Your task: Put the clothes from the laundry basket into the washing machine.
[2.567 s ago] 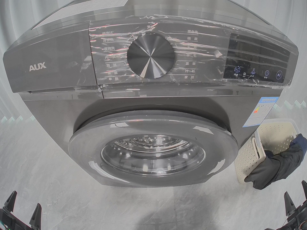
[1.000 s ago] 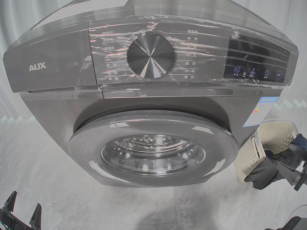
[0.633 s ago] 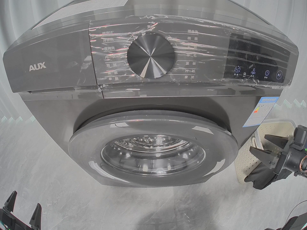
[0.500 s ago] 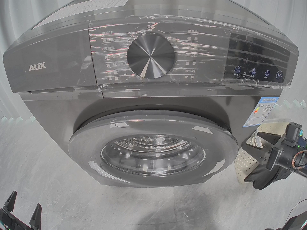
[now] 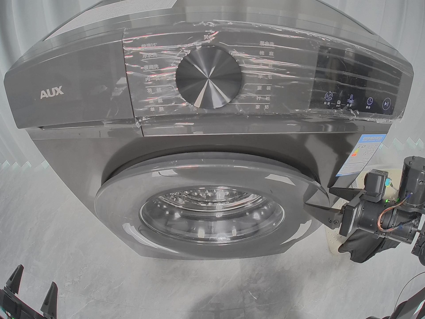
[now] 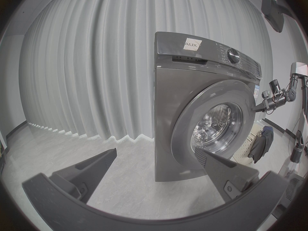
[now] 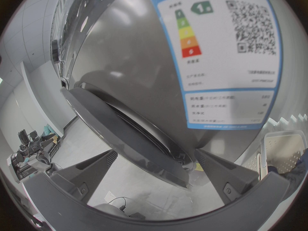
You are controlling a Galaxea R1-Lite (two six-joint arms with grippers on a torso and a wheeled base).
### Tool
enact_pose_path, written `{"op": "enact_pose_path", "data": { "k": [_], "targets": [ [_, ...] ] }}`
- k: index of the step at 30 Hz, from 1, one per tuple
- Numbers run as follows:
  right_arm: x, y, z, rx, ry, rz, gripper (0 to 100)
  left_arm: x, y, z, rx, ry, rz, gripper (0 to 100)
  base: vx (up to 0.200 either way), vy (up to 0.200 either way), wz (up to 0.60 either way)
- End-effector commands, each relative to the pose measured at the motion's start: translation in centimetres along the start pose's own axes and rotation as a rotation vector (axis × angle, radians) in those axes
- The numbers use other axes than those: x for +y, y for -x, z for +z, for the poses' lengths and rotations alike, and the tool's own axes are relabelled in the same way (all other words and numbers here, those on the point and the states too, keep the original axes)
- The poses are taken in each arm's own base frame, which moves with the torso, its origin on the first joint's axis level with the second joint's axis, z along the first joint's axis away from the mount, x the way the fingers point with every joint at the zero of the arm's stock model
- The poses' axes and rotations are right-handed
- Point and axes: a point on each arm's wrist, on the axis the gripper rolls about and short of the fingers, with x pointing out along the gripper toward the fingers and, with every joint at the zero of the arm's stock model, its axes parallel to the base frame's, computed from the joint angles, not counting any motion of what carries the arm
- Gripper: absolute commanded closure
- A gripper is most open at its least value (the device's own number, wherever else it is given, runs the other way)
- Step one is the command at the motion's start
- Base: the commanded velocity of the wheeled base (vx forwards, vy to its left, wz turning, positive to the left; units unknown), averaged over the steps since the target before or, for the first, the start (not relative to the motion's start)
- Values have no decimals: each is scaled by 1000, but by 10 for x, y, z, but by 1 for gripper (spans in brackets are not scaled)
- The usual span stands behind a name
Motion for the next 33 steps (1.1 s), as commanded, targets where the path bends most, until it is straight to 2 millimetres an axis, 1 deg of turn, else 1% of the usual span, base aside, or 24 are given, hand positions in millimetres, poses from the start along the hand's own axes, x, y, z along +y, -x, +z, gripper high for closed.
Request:
{"op": "enact_pose_path", "data": {
  "k": [1,5,8,9,13,16,19,24,27,29,31,33],
  "targets": [
    [4,-8,-3,26,3,19,0,0,0,-5,-1,0,0,0,0,0,0],
    [10,-7,-8,43,6,47,0,0,0,-5,-1,0,0,0,0,0,0],
    [11,-4,-11,53,7,50,0,0,0,-5,0,0,-1,0,0,0,0],
    [11,-1,-16,65,7,49,0,0,0,-5,-1,0,0,0,0,0,0],
    [11,8,-20,65,8,49,0,0,0,-5,-1,0,0,0,0,0,0],
    [12,26,-26,59,14,51,0,0,0,-5,-1,0,0,0,0,0,0],
    [13,31,-28,59,13,54,0,0,0,-5,-1,0,0,0,0,0,0],
    [12,29,-26,50,12,54,0,0,0,-5,-2,2,-1,0,0,0,0],
    [9,19,-24,60,10,39,0,0,0,-5,0,2,-1,0,0,0,0],
    [8,11,-17,49,9,30,0,0,0,-5,0,2,-1,0,0,0,0],
    [7,5,-11,36,9,27,0,0,0,-5,-2,5,-1,0,-200,0,0],
    [8,0,-12,50,10,34,0,0,0,-5,0,3,-1,0,-200,0,0]
  ]
}}
